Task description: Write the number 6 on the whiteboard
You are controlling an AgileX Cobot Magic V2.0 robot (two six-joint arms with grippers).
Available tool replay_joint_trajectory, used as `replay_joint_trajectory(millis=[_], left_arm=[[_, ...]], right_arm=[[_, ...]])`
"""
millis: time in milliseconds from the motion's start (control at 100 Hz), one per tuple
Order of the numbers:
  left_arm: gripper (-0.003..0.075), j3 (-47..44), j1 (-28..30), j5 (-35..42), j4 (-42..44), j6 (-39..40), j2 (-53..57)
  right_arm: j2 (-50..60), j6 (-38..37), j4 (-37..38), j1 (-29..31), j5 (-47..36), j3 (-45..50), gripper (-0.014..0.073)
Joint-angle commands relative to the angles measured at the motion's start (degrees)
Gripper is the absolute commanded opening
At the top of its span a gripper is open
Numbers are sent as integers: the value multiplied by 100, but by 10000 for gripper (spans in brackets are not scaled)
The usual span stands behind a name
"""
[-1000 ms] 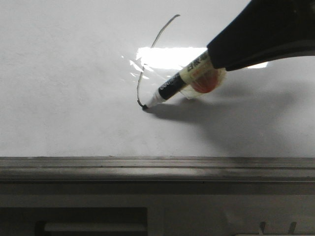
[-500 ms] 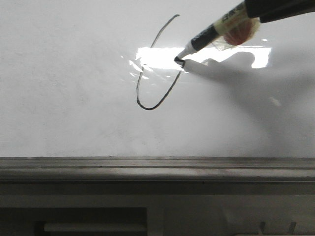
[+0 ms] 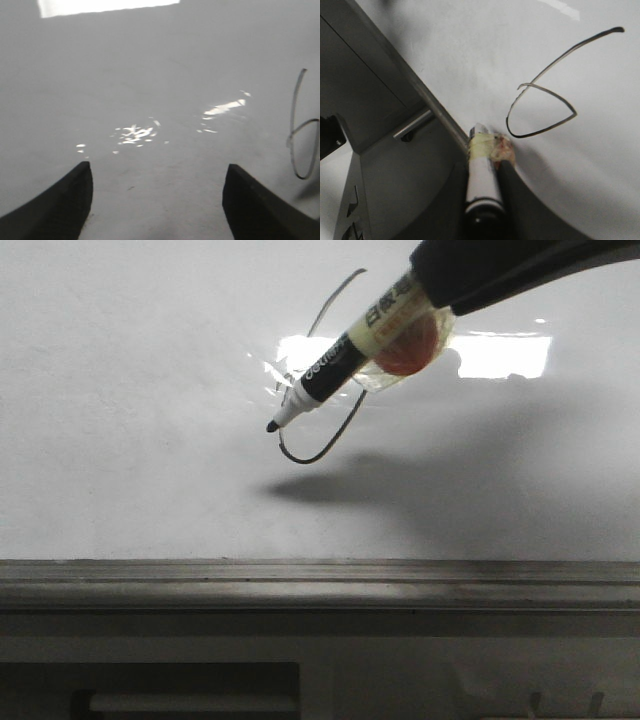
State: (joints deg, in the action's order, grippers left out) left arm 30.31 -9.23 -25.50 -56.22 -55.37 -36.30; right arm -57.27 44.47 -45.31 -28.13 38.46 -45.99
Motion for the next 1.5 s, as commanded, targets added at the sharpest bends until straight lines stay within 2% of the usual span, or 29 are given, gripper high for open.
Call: replay_joint_trajectory(millis=[0,150,490,650,800,1020,1230,1490], left_arm=[[491,180,-444,59,-426,-457,4],[491,202,-1332,125,-597,-964,-175],[491,706,-3424,960,-618,-1169,-1541],[491,1164,-4094,1275,-387,-1169,-2232],[484,1442,-4277,1396,-311,-1169,-2589],[367,1496,-4277,1437,-207,-1169,-2718],[286,1496,-4277,1448,-67,-1169,-2718],[272,1496,-4277,1448,-67,-1169,-2913]], right_arm=[[199,80,-100,131,-51,-222,-45],[213,80,-100,160,123,-222,-45],[105,80,-197,160,714,-670,-45],[7,80,-161,160,945,-942,-45],[-50,80,-112,160,1003,-969,-45],[-50,80,-112,160,992,-969,-45],[-50,80,-112,160,984,-969,-45],[-50,80,-112,160,1006,-969,-45]])
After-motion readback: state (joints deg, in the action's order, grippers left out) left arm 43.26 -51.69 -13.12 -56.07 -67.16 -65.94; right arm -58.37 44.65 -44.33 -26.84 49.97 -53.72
